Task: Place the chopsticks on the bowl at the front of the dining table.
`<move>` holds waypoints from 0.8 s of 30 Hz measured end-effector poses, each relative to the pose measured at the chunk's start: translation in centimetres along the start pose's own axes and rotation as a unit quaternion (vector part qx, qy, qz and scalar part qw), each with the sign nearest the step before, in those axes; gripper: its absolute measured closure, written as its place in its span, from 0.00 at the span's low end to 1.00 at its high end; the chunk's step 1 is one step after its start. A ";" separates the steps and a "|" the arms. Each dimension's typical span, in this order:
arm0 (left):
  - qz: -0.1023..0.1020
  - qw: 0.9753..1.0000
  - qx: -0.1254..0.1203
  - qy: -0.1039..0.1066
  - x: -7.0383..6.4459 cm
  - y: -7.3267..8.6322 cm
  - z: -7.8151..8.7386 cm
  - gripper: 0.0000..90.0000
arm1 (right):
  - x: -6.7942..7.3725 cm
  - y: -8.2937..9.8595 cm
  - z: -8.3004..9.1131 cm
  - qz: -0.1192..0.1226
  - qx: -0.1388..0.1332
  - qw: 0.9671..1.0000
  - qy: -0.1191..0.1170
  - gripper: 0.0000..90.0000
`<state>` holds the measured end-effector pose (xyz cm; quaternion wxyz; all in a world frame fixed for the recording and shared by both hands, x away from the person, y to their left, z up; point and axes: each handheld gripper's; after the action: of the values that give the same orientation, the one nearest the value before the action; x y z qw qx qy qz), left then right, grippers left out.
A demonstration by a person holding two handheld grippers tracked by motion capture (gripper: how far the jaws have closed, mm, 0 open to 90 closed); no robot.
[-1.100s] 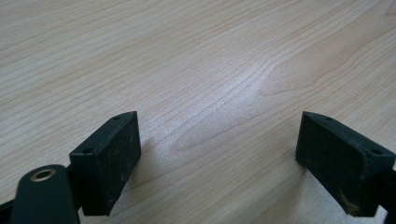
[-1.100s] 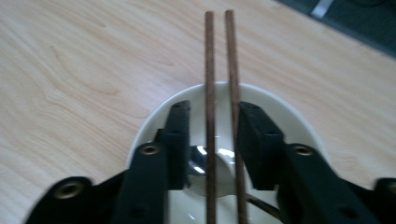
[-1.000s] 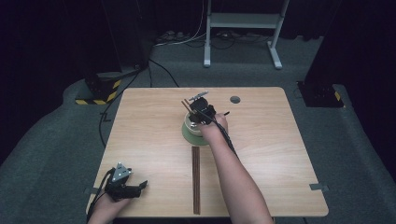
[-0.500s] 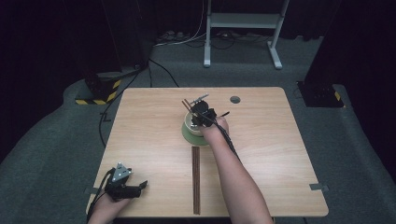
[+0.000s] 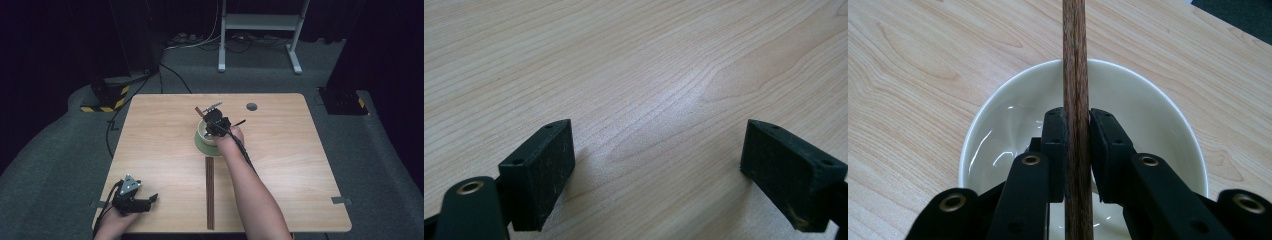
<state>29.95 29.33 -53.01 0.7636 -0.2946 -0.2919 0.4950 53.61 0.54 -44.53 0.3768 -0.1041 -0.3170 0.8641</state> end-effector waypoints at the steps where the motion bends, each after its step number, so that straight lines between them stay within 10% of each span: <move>1: 0.000 1.000 0.000 0.000 0.0 0.0 0.0 0.16 | 0.0 0.0 0.0 -0.001 0.000 1.000 -0.001 0.87; 14: -0.004 1.000 0.001 0.003 0.0 0.1 0.1 0.16 | -0.3 0.6 2.3 -0.001 -0.025 1.000 -0.019 0.68; 24: -0.003 1.000 0.000 0.002 0.0 0.1 0.1 0.16 | -2.4 5.4 6.6 -0.019 -0.070 0.997 -0.018 0.56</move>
<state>29.79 29.34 -52.99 0.7655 -0.2948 -0.2909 0.4924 49.34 -7.06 -42.91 0.3789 -0.1084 -0.3851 0.8345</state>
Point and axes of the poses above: each handheld gripper's, and its own axes: z roughly backward along the jaws, y roughly out of its underside, x roughly to its left, and after that the axes turned 14 degrees about -y, right-handed
